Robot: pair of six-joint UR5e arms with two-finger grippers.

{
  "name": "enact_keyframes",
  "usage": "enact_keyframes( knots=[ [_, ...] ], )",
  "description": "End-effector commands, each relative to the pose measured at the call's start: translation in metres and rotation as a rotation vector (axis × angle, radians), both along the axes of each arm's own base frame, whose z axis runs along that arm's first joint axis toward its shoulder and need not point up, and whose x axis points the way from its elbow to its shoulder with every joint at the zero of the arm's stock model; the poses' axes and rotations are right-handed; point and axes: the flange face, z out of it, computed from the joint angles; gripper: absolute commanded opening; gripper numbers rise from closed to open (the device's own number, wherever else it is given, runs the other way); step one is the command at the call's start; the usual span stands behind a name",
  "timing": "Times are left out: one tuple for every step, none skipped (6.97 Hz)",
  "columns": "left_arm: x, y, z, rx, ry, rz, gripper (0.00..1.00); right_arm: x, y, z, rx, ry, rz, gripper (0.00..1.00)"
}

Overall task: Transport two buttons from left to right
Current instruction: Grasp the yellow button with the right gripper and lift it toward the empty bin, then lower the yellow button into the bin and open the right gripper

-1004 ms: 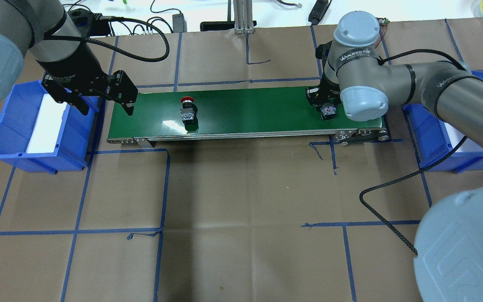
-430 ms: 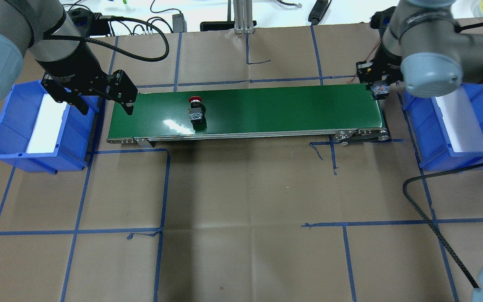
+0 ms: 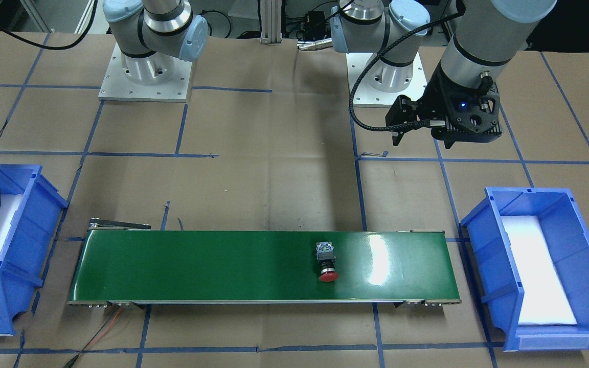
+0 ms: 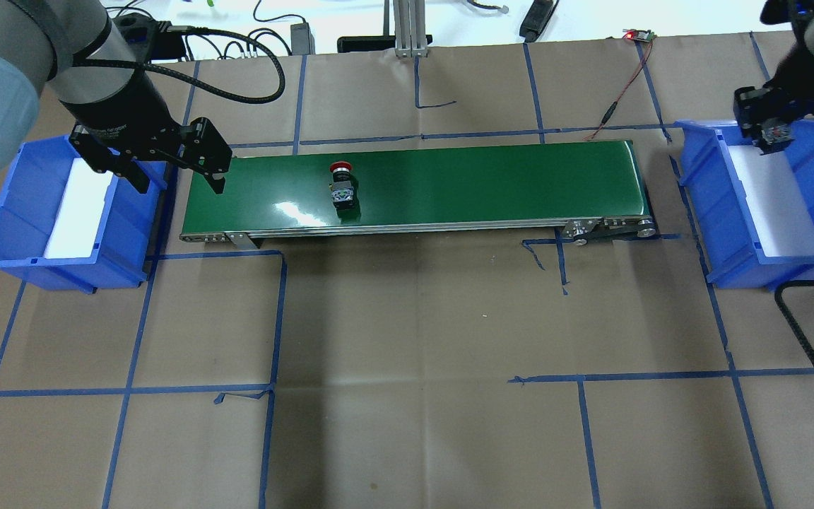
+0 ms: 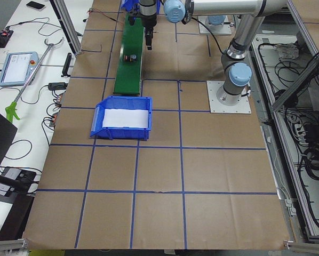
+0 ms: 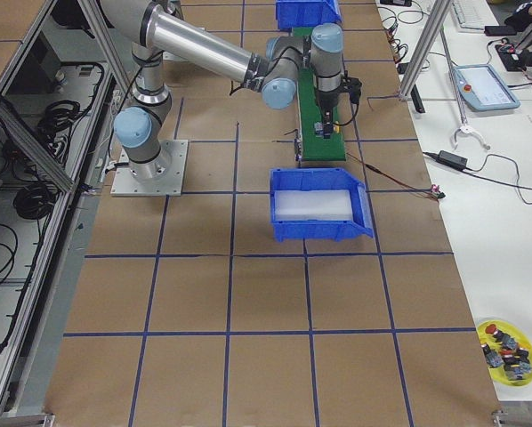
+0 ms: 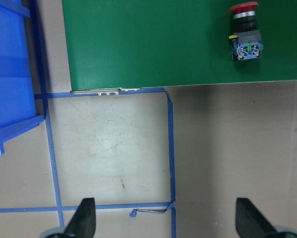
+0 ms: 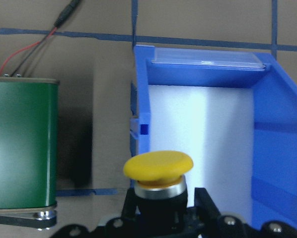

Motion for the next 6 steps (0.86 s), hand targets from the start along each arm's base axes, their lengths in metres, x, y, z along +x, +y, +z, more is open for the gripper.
enact_keyframes(
  knots=[
    [0.000,0.000,0.000,-0.001,0.000,0.000,1.00,-0.055,0.017,-0.018,0.014,-0.042,-0.005,0.02],
    [0.000,0.000,0.000,0.000,0.000,0.000,1.00,-0.060,0.029,-0.044,-0.002,-0.076,0.008,0.02],
    [0.000,0.001,0.001,-0.001,0.000,0.000,1.00,-0.062,0.040,-0.068,-0.028,-0.059,0.031,0.02],
    [0.000,0.001,0.000,0.000,0.000,0.000,1.00,-0.064,0.051,-0.088,-0.059,-0.037,0.028,0.02],
    [0.000,0.001,0.000,0.000,0.000,0.000,1.00,-0.066,0.058,-0.102,-0.053,-0.041,0.020,0.02],
    [0.000,0.001,0.000,0.000,-0.002,0.000,1.00,-0.070,0.059,-0.120,-0.023,-0.055,0.038,0.02]
  ],
)
